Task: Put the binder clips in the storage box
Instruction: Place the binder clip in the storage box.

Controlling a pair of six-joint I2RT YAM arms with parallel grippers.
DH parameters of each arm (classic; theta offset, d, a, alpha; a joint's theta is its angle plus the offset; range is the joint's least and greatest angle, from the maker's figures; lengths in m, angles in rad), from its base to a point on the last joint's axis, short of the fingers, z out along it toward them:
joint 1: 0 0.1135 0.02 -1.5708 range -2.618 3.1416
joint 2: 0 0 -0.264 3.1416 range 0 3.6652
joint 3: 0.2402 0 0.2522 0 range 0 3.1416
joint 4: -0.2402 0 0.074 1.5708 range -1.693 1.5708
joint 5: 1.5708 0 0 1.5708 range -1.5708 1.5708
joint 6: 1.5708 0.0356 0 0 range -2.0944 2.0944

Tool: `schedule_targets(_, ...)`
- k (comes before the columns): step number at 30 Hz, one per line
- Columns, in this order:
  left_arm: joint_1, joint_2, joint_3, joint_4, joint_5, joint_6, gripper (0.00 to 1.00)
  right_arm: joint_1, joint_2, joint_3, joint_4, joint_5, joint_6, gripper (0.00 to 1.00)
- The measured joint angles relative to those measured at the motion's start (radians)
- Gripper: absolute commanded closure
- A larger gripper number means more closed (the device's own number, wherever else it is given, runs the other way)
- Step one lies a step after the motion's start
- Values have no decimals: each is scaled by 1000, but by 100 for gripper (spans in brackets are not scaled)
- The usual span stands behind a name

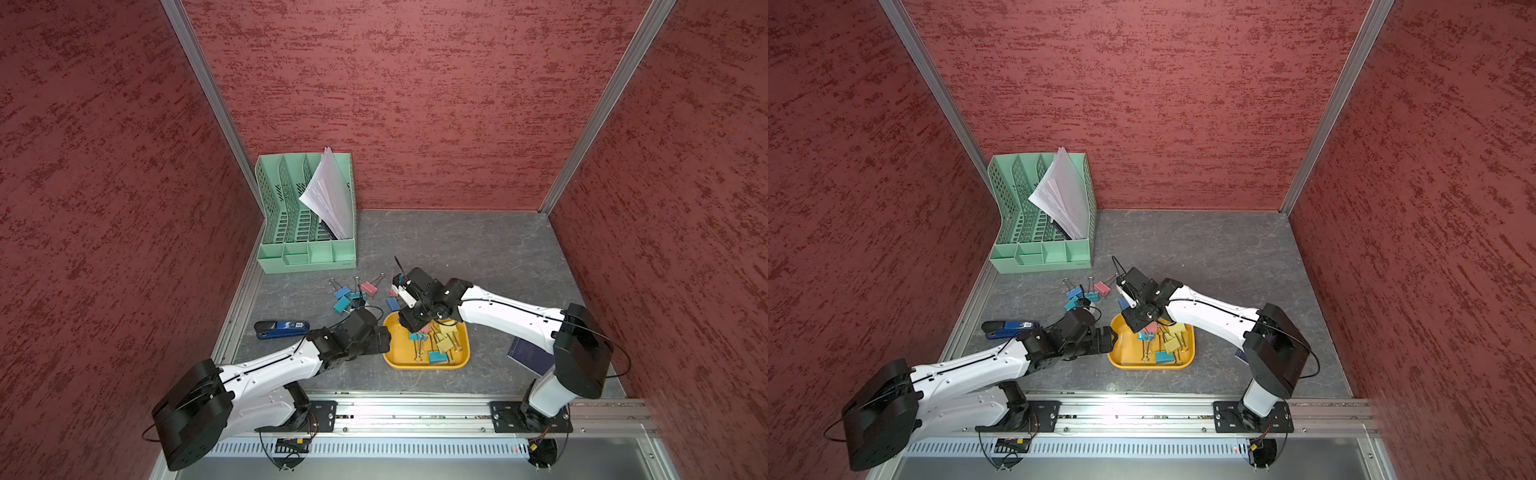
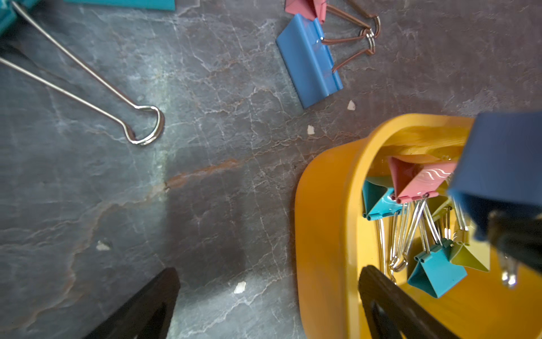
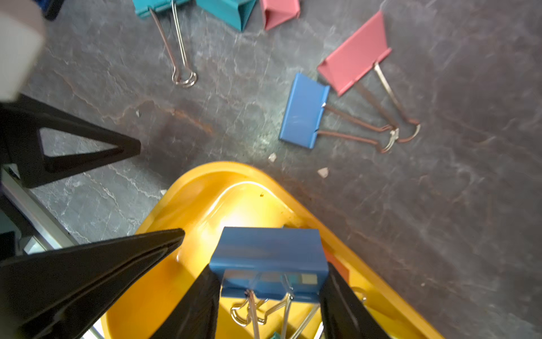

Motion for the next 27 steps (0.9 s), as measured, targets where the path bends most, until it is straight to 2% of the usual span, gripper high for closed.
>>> schedule_targets(5,0,-69,0,-45,-34,-1,0,42,0,-28,57,0,64,46)
schedule_targets(8,7,-115,0,-79,-60,-4,0,50,0,-50,85,1,97,22)
schedule_targets(11,26,-151,0,-108,-82,-4,0,52,1,-66,113,4,111,12)
schedule_targets(16,77,-160,0,-138,-83,13,0,52,-11,-69,122,29,114,10)
schedule_targets(20,106,-130,23,-150,-79,47,0,29,-104,-89,65,95,129,10)
schedule_targets(27,168,39,209,-140,-45,132,0,-96,-282,-123,-84,240,197,11)
